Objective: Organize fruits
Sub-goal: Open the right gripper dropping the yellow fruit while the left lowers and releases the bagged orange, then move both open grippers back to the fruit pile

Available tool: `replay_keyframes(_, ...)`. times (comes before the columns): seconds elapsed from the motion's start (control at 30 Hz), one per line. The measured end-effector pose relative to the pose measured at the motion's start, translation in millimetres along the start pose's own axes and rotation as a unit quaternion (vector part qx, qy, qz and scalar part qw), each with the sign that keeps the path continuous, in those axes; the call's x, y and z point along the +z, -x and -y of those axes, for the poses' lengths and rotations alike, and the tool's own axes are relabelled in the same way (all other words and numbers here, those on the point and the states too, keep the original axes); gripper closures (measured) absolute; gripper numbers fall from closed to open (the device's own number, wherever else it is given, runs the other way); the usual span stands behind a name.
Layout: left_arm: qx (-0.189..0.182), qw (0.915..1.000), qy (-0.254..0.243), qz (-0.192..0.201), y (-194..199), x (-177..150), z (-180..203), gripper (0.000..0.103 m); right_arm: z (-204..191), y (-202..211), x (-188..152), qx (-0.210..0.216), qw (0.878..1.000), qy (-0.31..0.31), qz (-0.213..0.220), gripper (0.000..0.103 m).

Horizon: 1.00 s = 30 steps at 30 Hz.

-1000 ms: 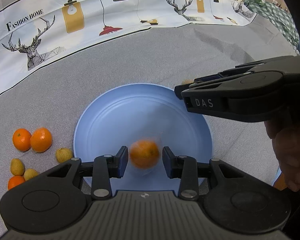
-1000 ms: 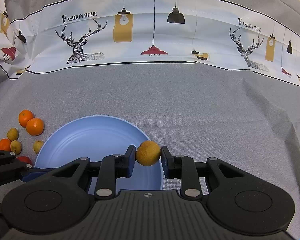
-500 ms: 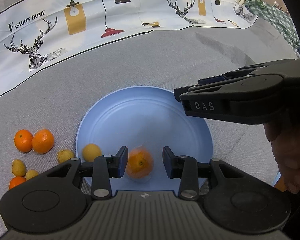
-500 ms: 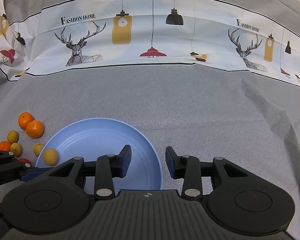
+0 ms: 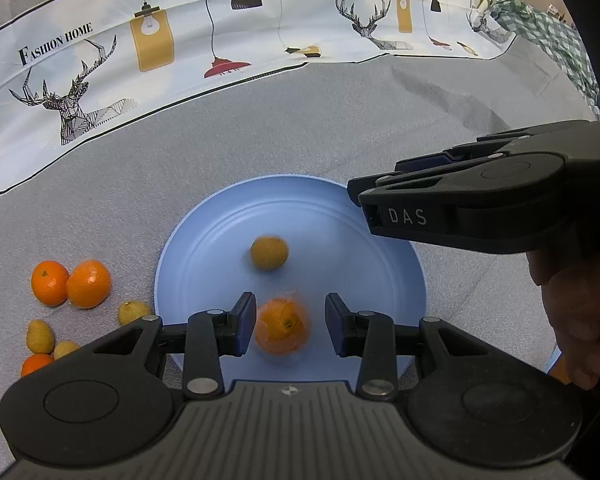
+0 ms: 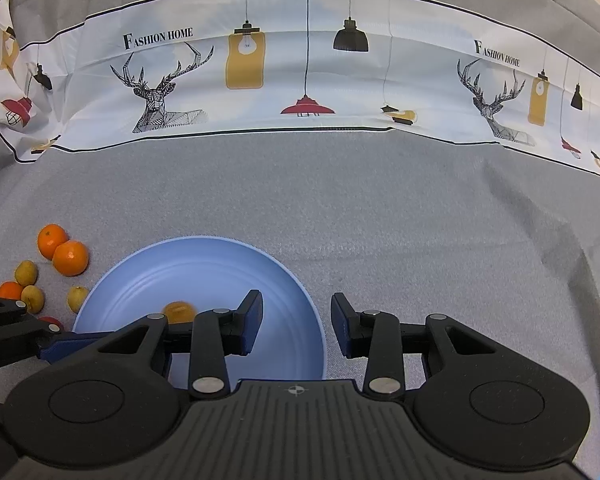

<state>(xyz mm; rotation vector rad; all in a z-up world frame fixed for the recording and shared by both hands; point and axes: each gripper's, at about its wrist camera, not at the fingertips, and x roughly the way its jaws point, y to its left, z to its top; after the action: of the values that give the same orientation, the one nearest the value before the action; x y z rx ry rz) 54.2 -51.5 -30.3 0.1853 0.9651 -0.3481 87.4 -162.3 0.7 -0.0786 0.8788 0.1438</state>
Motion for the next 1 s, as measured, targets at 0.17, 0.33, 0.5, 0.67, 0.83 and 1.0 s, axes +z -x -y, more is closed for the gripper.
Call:
replay_keyframes(0.17,0.0,1.0,0.0,0.0,1.2,0.5,0.0,0.061,-0.7,-0.1,0.3,-0.001,1.0,0.001,0.0,0.064)
replay_keyframes(0.33,0.001,1.0,0.0,0.0,1.0,0.3,0.2,0.061,-1.2,-0.2,0.4,-0.002,1.0,0.001,0.0,0.064)
replay_keyframes(0.5,0.001,1.0,0.0,0.0,1.6,0.9,0.2,0.061,-1.8,-0.2,0.3,-0.003,1.0,0.0,0.001,0.064)
replay_keyframes(0.67,0.005,1.0,0.0,0.003,4.9,0.3,-1.7,0.061,-6.8,1.0,1.4,-0.005,1.0,0.006,0.006,0.064)
replay_keyframes(0.83,0.013,0.9999,0.005,0.005,9.5,-1.2,-8.4,0.061,-12.2,3.4,3.8,-0.004,1.0,0.01,0.013,0.064)
replay_keyframes(1.0,0.021,0.9996,0.011,0.014,16.5,-1.5,-17.0,0.067,-15.8,7.4,6.7,-0.004,1.0,0.003,0.027,0.069)
